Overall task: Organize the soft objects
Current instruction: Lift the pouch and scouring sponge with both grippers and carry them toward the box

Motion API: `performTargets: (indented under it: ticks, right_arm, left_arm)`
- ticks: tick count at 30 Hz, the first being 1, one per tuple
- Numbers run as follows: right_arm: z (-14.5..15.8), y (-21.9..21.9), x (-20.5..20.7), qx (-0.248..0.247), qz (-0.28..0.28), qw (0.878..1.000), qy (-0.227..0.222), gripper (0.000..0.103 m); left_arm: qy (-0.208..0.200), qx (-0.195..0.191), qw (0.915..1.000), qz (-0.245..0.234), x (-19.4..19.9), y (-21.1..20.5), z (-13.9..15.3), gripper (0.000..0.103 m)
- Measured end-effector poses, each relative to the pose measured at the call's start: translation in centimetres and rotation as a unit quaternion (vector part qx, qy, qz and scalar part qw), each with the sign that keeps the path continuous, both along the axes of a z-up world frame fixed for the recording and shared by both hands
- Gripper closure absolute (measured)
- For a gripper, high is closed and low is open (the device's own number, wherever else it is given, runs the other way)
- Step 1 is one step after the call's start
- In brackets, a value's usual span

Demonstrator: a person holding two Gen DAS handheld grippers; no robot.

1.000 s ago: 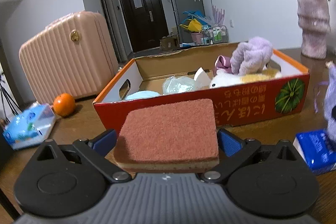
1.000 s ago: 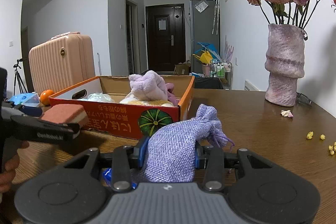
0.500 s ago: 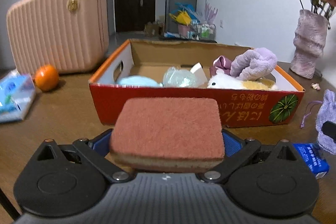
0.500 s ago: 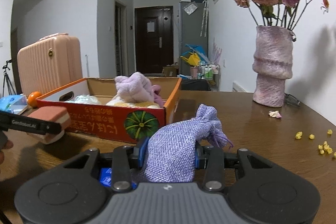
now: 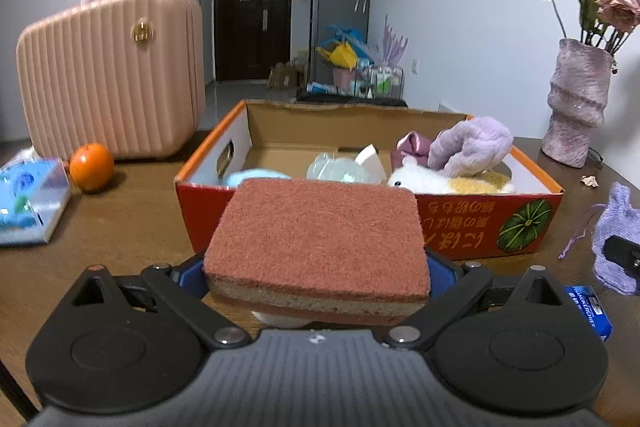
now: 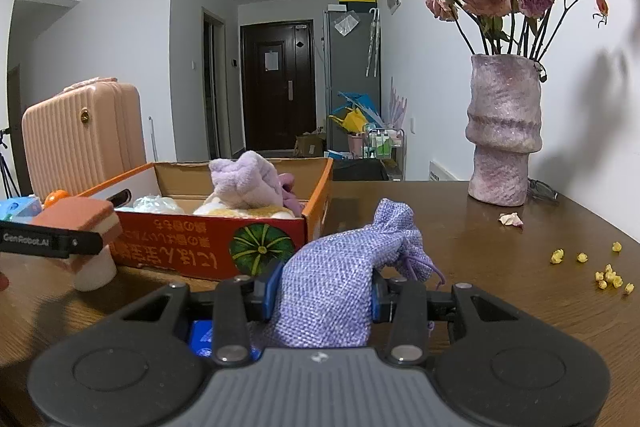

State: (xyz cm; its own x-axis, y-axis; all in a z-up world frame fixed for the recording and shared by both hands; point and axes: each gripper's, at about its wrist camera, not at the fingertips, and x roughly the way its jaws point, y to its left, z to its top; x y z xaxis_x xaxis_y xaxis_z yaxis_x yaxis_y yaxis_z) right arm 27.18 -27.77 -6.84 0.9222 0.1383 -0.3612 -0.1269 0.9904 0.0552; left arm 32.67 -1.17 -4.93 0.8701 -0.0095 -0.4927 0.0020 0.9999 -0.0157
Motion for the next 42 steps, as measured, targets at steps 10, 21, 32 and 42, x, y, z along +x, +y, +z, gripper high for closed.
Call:
performTargets:
  ticks: [10,21,32,42]
  right_arm:
    - [1.3,1.7,-0.2,0.017,0.008,0.999,-0.034,0.063]
    - [3.3,5.9,0.7,0.003,0.038,0.995,-0.095,0.063]
    - [4.9,8.7,4.7,0.010,0.048,0.992,-0.114,0.063]
    - [5.4,10.8,8.6,-0.003,0.048,0.992,-0.114,0.063]
  left_arm:
    - [-0.044,0.002,0.9990,-0.004,-1.3,-0.2,2.1,0.003]
    - [-0.086,0.004,0.9963,0.002,-1.3,0.1,4.2,0.003]
    - [-0.114,-0.006,0.9932,0.024,1.5,1.1,5.6,0.003]
    - [-0.121,-0.014,0.9914,0.048,5.3,2.3,6.0,0.003]
